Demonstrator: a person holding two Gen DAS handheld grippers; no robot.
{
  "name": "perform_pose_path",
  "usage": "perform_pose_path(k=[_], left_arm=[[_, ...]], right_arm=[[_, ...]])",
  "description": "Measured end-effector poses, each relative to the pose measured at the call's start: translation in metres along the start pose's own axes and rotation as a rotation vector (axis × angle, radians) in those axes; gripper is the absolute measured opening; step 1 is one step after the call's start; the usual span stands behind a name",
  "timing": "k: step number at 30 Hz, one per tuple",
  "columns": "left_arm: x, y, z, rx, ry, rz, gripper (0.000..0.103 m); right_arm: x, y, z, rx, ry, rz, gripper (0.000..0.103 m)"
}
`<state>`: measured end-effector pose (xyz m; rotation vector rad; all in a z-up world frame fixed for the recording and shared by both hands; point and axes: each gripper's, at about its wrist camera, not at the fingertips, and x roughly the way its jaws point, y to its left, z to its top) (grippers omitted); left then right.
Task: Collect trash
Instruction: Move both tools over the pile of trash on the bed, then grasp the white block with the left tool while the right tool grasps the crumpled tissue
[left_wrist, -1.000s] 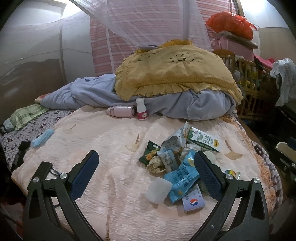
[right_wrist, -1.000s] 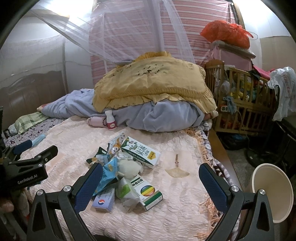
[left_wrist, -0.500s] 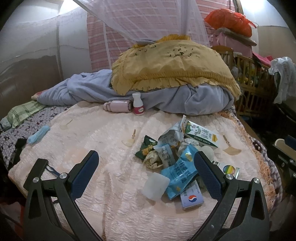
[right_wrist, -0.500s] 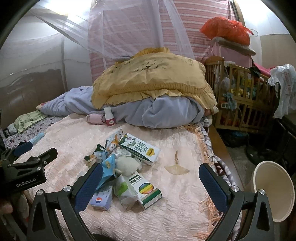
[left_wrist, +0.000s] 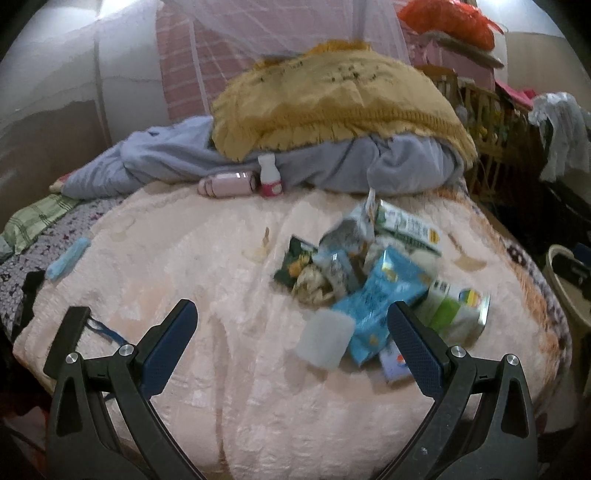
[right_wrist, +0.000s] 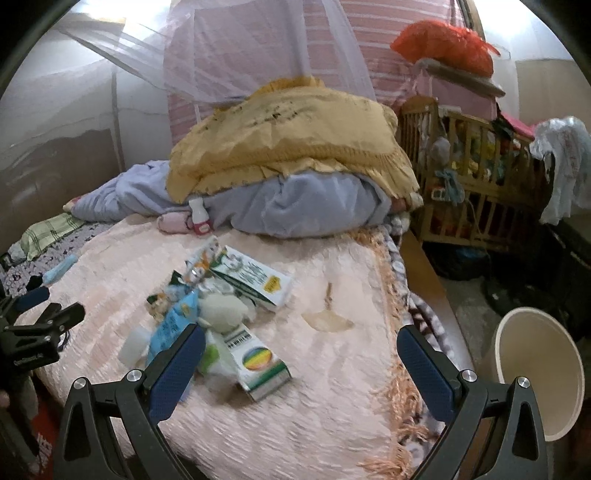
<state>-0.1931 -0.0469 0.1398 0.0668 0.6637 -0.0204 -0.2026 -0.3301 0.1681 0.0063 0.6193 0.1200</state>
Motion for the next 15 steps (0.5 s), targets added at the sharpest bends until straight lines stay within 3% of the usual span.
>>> perform_pose_path(k=[2,6,9,15], left_arm=[[0.005,0.002,-0.006,0.005,0.026,-0.018,0.102],[0.014,0.000,-0.014,0.023,0.047,-0.039,0.102],[0.021,-0.005,-0.016,0.036,0.070,-0.097,0.102],[0.031,0.000,-0.020,0.066,0.083,-0.136,0.102]], right_arm=[[0.006,-0.008,-0.005,0.022,0.033,0.052,0.100],[0.019,-0.010,-0.016,0.024,0.082,0.101,0.077],[0.033,-0.006,-0.022,0.036,0.133,0.170,0.063],[0.054,0.022,-0.025,-0.031,0.182,0.231,0.059]])
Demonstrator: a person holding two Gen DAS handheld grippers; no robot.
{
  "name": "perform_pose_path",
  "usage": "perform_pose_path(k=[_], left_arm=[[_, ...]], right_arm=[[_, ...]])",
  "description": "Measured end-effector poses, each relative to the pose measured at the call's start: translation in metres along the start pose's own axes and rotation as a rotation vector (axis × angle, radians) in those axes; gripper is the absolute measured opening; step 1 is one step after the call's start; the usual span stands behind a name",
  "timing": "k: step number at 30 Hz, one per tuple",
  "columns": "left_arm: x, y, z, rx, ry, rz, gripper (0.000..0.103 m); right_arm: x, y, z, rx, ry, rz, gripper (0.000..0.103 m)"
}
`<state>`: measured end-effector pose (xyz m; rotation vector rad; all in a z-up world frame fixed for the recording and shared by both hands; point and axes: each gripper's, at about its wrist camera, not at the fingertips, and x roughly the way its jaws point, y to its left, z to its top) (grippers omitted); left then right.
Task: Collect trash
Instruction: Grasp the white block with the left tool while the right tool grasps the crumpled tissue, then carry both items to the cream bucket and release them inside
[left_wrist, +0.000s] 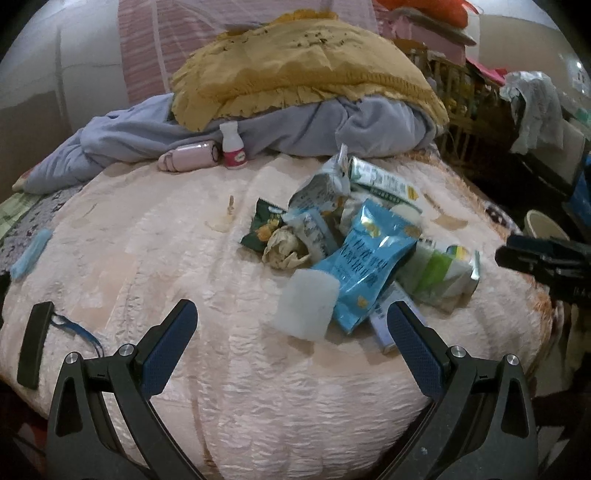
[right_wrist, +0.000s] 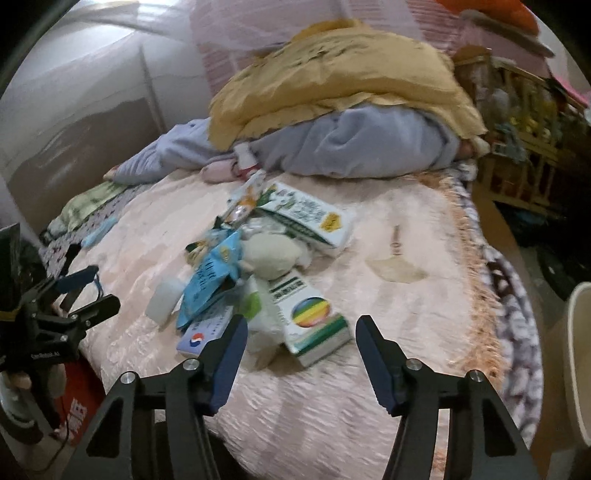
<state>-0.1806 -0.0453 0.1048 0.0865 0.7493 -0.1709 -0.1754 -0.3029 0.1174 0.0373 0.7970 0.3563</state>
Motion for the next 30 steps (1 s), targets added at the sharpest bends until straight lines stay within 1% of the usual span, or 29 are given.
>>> perform_pose_path(k=[3,6,10,12,14,15,16,17,18,19,20,21,24,26,30], left_arm=[[0.015,0.007,-0.003,0.000,0.034,0.000,0.102],[0.031,0.010,-0.004,-0.011,0.067,-0.008,0.102],[0.052,0.013,-0.004,-0.036,0.104,-0.044,0.102],[0.061,0.013,-0.002,-0.040,0.115,-0.054,0.097],[0.069,0.014,-0.001,-0.044,0.138,-0.064,0.087],[0.072,0.015,-0.001,-0.049,0.147,-0.074,0.085],[0.076,0.016,0.000,-0.057,0.160,-0.092,0.079],[0.079,0.017,0.001,-0.063,0.173,-0.111,0.068],[0.082,0.017,0.001,-0.068,0.186,-0.128,0.061],[0.085,0.017,0.001,-0.074,0.204,-0.148,0.044],[0.086,0.018,0.001,-0.081,0.212,-0.159,0.038],[0.086,0.019,0.002,-0.088,0.215,-0.164,0.038],[0.078,0.023,0.006,-0.100,0.198,-0.170,0.035],[0.070,0.026,0.010,-0.110,0.182,-0.176,0.035],[0.049,0.029,0.023,-0.118,0.139,-0.175,0.035]], right_arm=[[0.011,0.010,0.004,-0.017,0.008,0.030,0.059],[0.023,0.014,0.015,-0.028,0.009,0.034,0.059],[0.046,0.010,0.036,-0.009,0.038,0.038,0.059],[0.057,0.006,0.045,0.010,0.051,0.047,0.059],[0.074,0.003,0.054,0.026,0.077,0.060,0.059],[0.083,0.002,0.058,0.033,0.095,0.069,0.059],[0.093,0.001,0.061,0.041,0.117,0.083,0.059],[0.103,0.000,0.064,0.051,0.140,0.104,0.059],[0.110,0.000,0.065,0.060,0.154,0.120,0.059],[0.118,-0.001,0.067,0.078,0.165,0.149,0.059],[0.122,-0.001,0.068,0.091,0.167,0.165,0.055],[0.123,-0.001,0.069,0.101,0.164,0.176,0.049],[0.117,0.002,0.068,0.095,0.142,0.191,0.045],[0.106,0.002,0.067,0.086,0.122,0.183,0.044],[0.069,-0.007,0.070,0.114,0.037,0.186,0.043]])
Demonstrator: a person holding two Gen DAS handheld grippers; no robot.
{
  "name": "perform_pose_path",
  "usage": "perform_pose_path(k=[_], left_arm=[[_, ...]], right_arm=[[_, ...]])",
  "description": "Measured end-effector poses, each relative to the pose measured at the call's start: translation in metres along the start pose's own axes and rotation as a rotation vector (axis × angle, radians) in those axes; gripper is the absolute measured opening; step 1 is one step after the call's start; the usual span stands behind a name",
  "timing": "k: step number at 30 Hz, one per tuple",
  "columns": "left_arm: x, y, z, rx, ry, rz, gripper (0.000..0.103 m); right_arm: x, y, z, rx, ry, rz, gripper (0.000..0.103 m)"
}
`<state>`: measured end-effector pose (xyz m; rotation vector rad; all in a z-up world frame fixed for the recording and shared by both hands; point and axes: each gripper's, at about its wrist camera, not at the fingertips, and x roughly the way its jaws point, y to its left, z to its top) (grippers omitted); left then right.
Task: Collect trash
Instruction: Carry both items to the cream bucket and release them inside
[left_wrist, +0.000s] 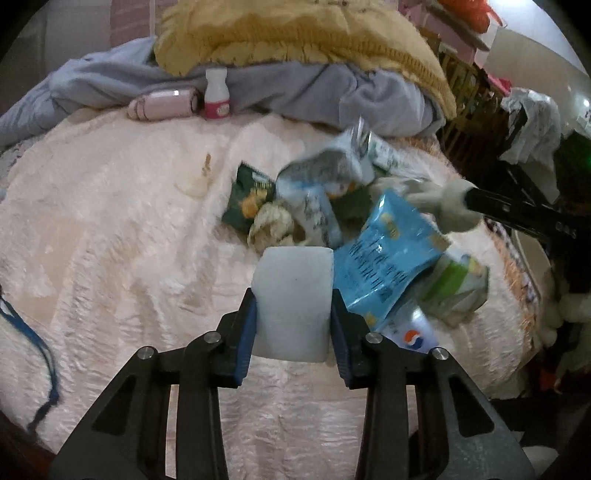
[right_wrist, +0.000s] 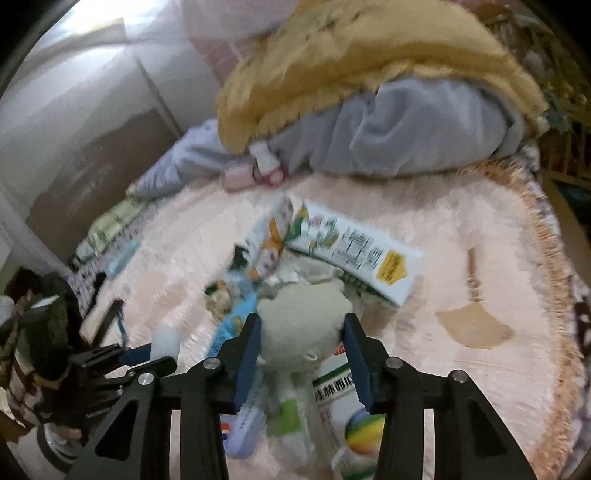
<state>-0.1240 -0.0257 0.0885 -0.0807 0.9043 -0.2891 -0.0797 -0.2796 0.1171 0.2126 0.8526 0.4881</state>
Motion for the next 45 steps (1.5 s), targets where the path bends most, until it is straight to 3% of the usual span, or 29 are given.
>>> perform_pose_path(k=[6,18,33,45], left_arm=[[-0.018,-0.024,0.015,0.022,-0.030,-0.049,0.035],[-0.011,-0.127,0.037,0.148,-0.024,-0.130,0.035],[0.027,-0.259,0.049,0.321,0.044,-0.204,0.035],[0.066,-0.380,0.067,0.391,0.110,-0.384,0.036]], right_arm=[[-0.059,-0.009,-0.001,0.014,-0.097,-0.019,0.043],[-0.144,-0.055,-0.028,0.078,-0.191,-0.123,0.043],[-0.233,-0.150,-0.074,0.201,-0.262,-0.335,0.043],[-0.286,-0.240,-0.112,0.336,-0.298,-0.511,0.043]])
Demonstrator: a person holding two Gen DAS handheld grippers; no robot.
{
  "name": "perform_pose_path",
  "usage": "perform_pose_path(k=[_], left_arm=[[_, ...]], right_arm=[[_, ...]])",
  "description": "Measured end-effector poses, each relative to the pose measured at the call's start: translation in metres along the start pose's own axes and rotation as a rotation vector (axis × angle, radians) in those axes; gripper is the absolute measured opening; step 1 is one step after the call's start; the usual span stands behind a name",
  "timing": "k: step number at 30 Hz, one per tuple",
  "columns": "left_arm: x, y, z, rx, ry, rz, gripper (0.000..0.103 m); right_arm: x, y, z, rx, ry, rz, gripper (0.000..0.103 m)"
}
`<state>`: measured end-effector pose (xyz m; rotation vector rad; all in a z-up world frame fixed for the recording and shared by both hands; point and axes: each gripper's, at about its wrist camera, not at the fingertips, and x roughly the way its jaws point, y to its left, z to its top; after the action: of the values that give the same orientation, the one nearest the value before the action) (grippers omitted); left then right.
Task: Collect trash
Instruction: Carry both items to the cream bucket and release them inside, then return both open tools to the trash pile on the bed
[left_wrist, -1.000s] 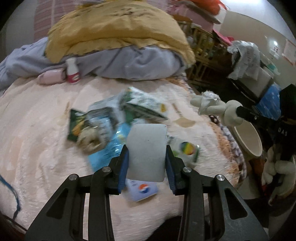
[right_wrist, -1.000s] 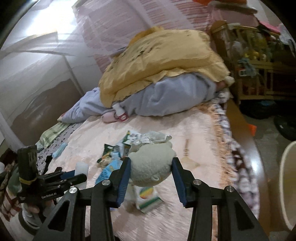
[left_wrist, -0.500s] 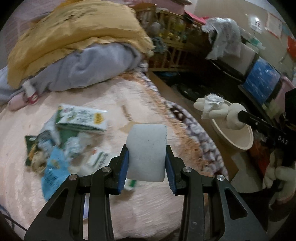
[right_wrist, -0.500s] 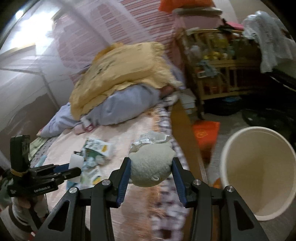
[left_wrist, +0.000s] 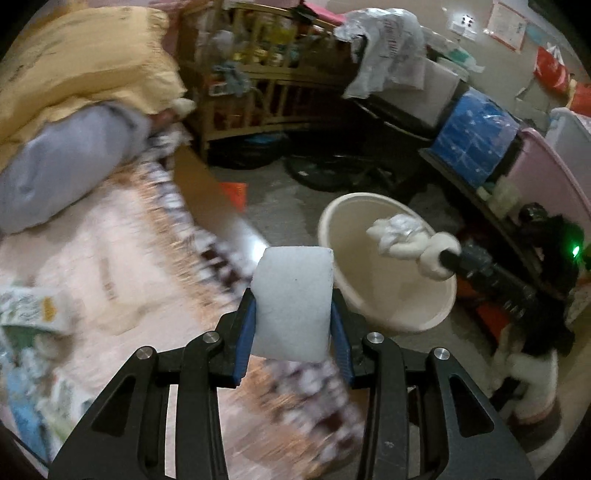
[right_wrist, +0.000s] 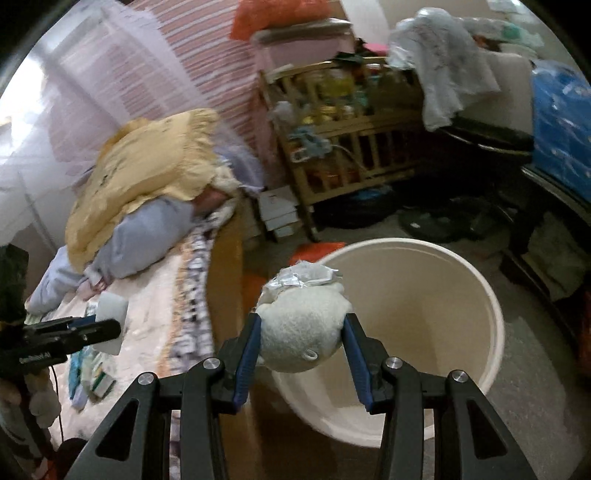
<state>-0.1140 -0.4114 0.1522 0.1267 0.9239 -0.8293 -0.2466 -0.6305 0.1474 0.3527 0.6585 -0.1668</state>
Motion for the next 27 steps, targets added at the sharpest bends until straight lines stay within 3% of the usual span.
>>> perform_pose_path(k=[7,9,11,14,20,27], left_arm=[[0.045,-0.051,0.025,0.031,0.007,-0.077,0.039],[0.055,-0.061,0.028,0.039,0.000,-0.123,0.044],[0.065,-0.065,0.031,0.024,0.009,-0.148,0.058],[0.070,-0.060,0.031,-0.018,0.019,-0.169,0.059],[0.048,-0.038,0.025,-0.038,0.014,-0.113,0.059],[-0.009,0.002,0.009,-0.074,-0.033,0.036,0.059]], right_arm=[[0.009,-0.038,-0.008,0.032,-0.003,-0.107,0.046],[0.011,-0.044,-0.009,0.040,-0.004,-0.128,0.051],[0.013,-0.048,-0.010,0.058,-0.001,-0.127,0.056],[0.012,-0.051,-0.012,0.074,0.004,-0.109,0.060],[0.014,-0.042,-0.016,0.062,0.016,-0.083,0.061],[0.022,-0.013,-0.021,0.001,0.051,-0.049,0.061]])
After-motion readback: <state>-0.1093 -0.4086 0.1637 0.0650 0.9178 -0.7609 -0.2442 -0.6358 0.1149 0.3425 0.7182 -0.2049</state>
